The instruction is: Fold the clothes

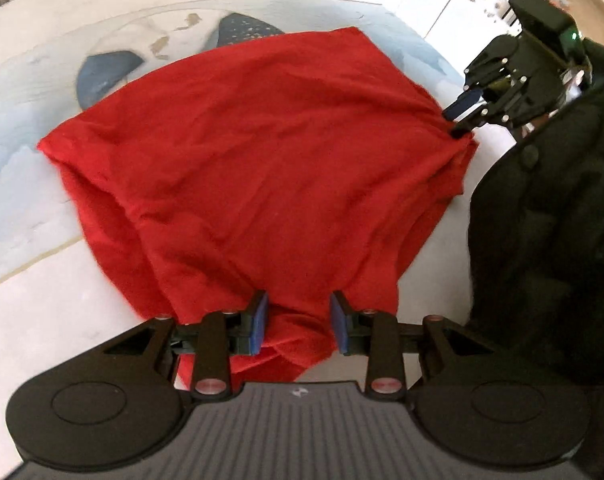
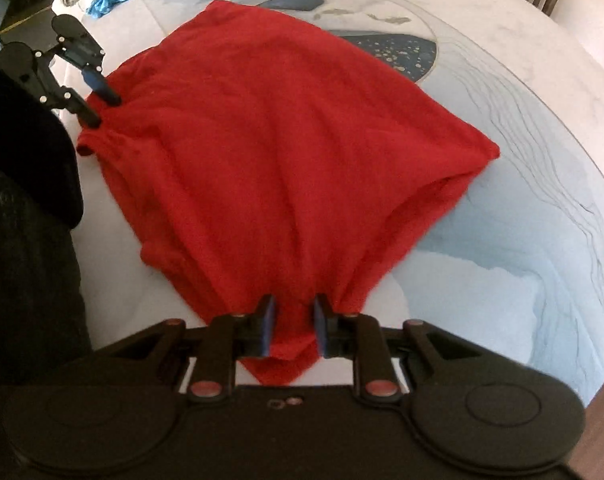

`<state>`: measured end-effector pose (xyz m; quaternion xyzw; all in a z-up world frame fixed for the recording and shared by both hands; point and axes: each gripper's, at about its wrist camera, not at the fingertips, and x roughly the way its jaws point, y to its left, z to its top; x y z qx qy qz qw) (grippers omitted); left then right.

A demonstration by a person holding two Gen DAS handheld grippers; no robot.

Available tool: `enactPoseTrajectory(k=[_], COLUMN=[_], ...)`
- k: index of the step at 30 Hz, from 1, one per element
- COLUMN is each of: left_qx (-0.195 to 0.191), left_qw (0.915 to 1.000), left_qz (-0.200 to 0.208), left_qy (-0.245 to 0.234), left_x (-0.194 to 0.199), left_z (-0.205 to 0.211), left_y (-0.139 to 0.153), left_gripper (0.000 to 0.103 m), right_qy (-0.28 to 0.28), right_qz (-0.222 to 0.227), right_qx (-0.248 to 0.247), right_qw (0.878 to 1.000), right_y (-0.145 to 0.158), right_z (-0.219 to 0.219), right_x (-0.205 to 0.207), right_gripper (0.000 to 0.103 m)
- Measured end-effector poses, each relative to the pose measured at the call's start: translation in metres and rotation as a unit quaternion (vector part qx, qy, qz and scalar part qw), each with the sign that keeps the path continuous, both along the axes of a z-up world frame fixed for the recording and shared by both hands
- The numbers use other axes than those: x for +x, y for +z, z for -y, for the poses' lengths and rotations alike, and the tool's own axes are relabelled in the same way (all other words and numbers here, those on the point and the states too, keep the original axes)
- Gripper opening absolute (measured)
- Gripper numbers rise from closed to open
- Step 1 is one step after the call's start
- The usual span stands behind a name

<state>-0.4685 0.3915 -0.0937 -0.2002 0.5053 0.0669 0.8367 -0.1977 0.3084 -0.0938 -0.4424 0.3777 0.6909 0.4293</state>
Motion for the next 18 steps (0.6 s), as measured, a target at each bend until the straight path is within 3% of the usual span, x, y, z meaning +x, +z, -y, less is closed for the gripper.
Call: enactPoseTrajectory(k=[6,11,14,18], left_qx=[-0.007,-0.014,-0.025,-0.046], left_qw=[0.9991,0.9915,0.9877,0.987], left_qz=[0.004,0.029,0.032,0.033], left_qy=[0.042,0.126,0.151,0.15], left_x=[-0.005,-0.032,-0.046,-0.058], left_z=[-0.002,-0.019,-0.03,-0.03], left_y=[0.008,0.022,0.016,0.002], left_gripper=[0.033,0.065,0.065,0.065], right_qy=[0.003,-0.009,-0.013,-0.013], right_qz=[0.022,-0.022,-0.025,-0.024], right_qx=[0.001,0.061,0.069,0.069], right_qw=[1.0,0.998,0.997,0.997], right_y=[0.002,0.045,0.05,0.048], right_z=[-0.014,-0.029,-0.05,-0.082], right_x=[-0.013,-0.047,-0.075,-0.115], right_gripper=[0.103,0.103,0.103,0.103])
